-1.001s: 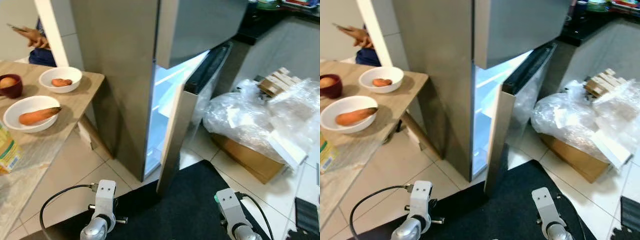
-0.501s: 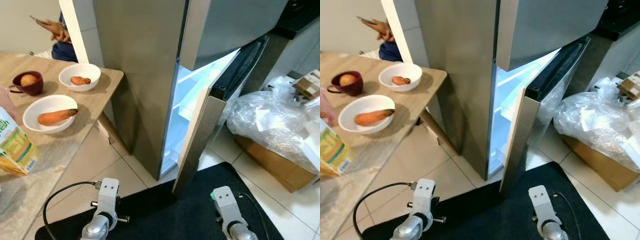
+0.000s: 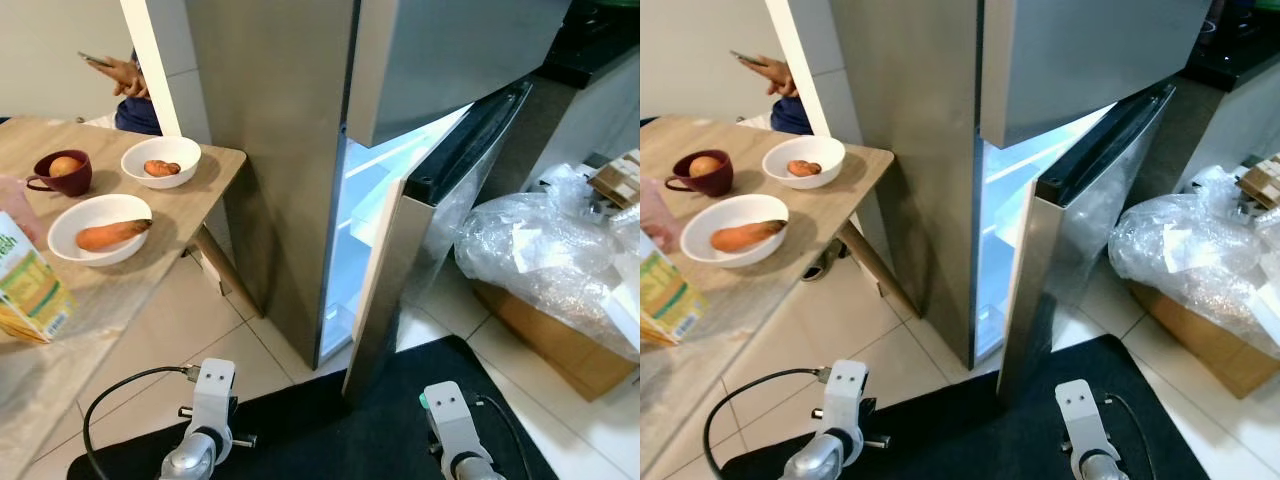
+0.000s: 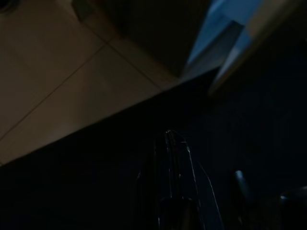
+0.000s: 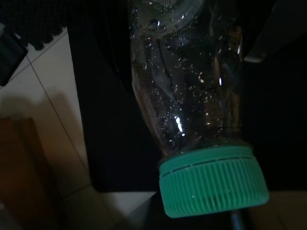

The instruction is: Restocking fridge

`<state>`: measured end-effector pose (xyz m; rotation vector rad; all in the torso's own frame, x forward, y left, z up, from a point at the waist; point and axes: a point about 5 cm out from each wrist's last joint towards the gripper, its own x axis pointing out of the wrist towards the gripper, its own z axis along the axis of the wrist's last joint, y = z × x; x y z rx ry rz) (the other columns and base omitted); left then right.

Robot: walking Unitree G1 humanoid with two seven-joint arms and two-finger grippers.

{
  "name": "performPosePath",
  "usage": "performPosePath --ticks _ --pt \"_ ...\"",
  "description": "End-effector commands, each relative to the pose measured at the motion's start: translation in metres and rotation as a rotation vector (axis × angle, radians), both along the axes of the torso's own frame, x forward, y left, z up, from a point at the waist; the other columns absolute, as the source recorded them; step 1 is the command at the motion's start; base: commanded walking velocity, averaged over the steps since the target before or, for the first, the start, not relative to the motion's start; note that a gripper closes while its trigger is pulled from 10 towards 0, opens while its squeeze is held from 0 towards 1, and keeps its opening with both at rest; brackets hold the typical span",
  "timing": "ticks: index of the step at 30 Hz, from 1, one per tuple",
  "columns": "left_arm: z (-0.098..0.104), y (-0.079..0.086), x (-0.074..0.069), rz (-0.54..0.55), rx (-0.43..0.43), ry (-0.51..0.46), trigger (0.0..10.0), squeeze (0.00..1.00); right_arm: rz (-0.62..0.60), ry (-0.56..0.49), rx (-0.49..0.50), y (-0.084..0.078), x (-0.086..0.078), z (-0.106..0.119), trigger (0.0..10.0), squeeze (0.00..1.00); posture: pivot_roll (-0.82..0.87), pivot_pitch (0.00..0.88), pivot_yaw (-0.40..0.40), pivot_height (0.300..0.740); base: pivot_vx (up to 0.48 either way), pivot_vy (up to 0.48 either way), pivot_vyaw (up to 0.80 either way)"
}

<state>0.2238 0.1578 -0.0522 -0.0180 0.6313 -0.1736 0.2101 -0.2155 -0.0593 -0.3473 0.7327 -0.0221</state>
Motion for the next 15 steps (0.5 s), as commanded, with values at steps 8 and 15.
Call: performPosePath --ticks 8,15 --pt "0.011 0.007 0.010 0.038 0.023 -0.103 10.0 0.00 -0.015 0.014 0.006 0.000 -0.005 -0.003 10.0 0.00 -0.09 0.078 0.004 0.740 0.000 0.000 0.00" --pt "0.030 0.012 0.030 0.010 0.040 -0.218 10.0 0.00 -0.018 0.016 0.003 -0.002 -0.008 -0.004 10.0 0.00 -0.10 0.088 0.013 0.740 0.000 0.000 0.00"
